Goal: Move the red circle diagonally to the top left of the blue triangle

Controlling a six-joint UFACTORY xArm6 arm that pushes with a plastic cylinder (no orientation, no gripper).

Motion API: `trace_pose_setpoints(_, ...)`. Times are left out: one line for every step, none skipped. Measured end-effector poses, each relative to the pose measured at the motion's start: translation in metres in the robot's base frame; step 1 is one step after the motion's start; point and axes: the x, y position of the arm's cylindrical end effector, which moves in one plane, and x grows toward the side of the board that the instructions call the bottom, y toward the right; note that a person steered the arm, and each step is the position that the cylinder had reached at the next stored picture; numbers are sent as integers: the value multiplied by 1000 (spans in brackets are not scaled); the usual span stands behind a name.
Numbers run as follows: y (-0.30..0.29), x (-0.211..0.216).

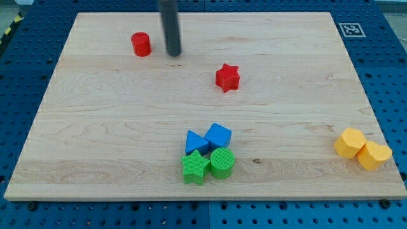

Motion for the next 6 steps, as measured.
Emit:
trace_pose_setpoints(-25, 12)
trace_pose_setpoints(-101, 16)
trace_pose_setpoints(-110, 1)
trace_pose_setpoints(-95, -10)
trace_pose_setpoints(-61, -30)
trace_pose_setpoints(-112, -39)
